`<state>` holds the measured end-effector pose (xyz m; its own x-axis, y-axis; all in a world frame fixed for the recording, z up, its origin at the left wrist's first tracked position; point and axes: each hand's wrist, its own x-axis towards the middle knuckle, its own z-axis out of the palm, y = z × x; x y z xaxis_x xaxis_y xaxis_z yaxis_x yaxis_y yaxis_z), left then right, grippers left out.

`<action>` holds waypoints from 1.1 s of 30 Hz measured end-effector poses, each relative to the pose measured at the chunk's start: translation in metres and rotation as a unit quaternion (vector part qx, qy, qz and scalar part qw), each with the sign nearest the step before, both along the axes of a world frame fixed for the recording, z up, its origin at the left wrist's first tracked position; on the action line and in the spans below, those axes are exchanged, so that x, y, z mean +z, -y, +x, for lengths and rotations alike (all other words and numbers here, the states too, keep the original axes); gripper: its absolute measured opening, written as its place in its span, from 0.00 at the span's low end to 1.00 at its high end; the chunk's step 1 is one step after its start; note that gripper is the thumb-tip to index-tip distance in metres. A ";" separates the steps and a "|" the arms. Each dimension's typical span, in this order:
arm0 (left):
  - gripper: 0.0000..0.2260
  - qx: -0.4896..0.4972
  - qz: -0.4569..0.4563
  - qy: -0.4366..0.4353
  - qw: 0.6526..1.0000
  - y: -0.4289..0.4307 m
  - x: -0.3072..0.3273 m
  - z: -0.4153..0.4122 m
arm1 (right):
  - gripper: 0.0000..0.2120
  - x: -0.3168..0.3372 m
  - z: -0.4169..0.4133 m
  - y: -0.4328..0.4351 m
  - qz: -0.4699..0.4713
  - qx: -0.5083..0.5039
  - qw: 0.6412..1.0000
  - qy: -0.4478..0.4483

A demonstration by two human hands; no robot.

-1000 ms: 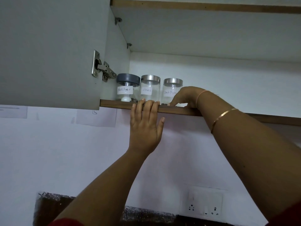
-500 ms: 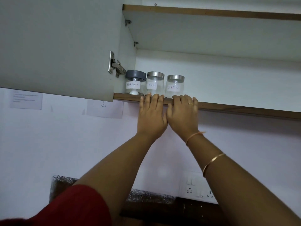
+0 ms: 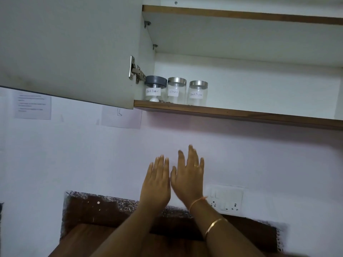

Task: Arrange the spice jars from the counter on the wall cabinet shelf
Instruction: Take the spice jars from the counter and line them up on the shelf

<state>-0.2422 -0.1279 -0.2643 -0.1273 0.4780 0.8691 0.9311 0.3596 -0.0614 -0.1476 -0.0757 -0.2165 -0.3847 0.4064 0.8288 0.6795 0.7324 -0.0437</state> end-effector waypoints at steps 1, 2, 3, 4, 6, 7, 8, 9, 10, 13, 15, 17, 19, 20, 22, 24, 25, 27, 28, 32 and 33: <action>0.25 -0.003 -0.012 0.009 1.000 0.004 -0.020 -0.001 | 0.24 -0.014 -0.001 0.005 -0.014 0.006 1.000 0.014; 0.25 -0.006 -0.028 0.021 0.999 0.008 -0.040 -0.002 | 0.24 -0.027 -0.002 0.010 -0.032 0.011 0.999 0.031; 0.25 -0.008 -0.047 0.035 0.998 0.013 -0.057 -0.002 | 0.25 -0.040 -0.002 0.014 -0.047 0.016 0.998 0.046; 0.24 -0.007 -0.063 0.053 0.997 0.019 -0.073 -0.002 | 0.26 -0.053 -0.002 0.018 -0.060 0.019 0.996 0.060; 0.22 0.004 -0.087 0.101 0.991 0.031 -0.101 -0.003 | 0.26 -0.077 -0.003 0.026 -0.082 0.019 0.993 0.084; 0.22 0.019 -0.091 0.126 0.988 0.038 -0.115 -0.003 | 0.26 -0.090 -0.003 0.029 -0.090 0.018 0.991 0.095; 0.22 0.031 -0.091 0.150 0.984 0.044 -0.126 -0.002 | 0.26 -0.101 -0.003 0.032 -0.098 0.017 0.989 0.106; 0.25 0.042 -0.100 0.182 0.977 0.052 -0.137 0.000 | 0.25 -0.113 -0.003 0.036 -0.110 0.017 0.987 0.117; 0.28 0.053 -0.110 0.202 0.972 0.059 -0.149 0.002 | 0.24 -0.123 -0.003 0.039 -0.121 0.019 0.985 0.124; 0.30 0.108 -0.114 0.242 0.958 0.081 -0.183 0.002 | 0.22 -0.157 0.001 0.048 -0.142 0.030 0.978 0.148; 0.25 0.137 -0.117 0.262 0.948 0.098 -0.199 0.000 | 0.23 -0.179 0.004 0.053 -0.150 0.038 0.973 0.172; 0.23 0.151 -0.139 0.314 0.927 0.114 -0.213 -0.003 | 0.23 -0.198 0.007 0.059 -0.164 0.044 0.966 0.196; 0.24 0.143 -0.158 0.377 0.902 0.129 -0.217 -0.005 | 0.24 -0.212 0.010 0.066 -0.200 0.049 0.954 0.216; 0.24 0.146 -0.156 0.398 0.892 0.135 -0.219 -0.005 | 0.23 -0.221 0.010 0.070 -0.212 0.056 0.950 0.222; 0.21 0.191 -0.180 0.403 0.876 0.146 -0.230 -0.007 | 0.23 -0.236 0.012 0.080 -0.239 0.084 0.937 0.238; 0.18 0.200 -0.212 0.415 0.862 0.153 -0.242 -0.010 | 0.28 -0.247 0.014 0.093 -0.274 0.116 0.924 0.238; 0.17 0.200 -0.224 0.424 0.854 0.157 -0.247 -0.009 | 0.30 -0.250 0.014 0.099 -0.305 0.123 0.907 0.262; 0.16 0.200 -0.256 0.437 0.839 0.165 -0.254 -0.006 | 0.36 -0.256 0.015 0.106 -0.352 0.120 0.868 0.330; 0.16 0.198 -0.279 0.440 0.830 0.168 -0.256 -0.004 | 0.40 -0.257 0.015 0.111 -0.380 0.108 0.843 0.364; 0.17 0.196 -0.327 0.455 0.805 0.175 -0.257 -0.003 | 0.51 -0.266 0.014 0.119 -0.502 0.065 0.744 0.436; 0.17 0.194 -0.331 0.457 0.802 0.176 -0.256 -0.003 | 0.53 -0.268 0.014 0.119 -0.525 0.057 0.729 0.436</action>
<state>-0.2456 -0.3040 -0.5203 -0.8183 0.5661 -0.0998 0.5211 0.8039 0.2868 -0.1335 -0.1944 -0.4843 -0.6595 0.5653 -0.4955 0.7221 0.6596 -0.2086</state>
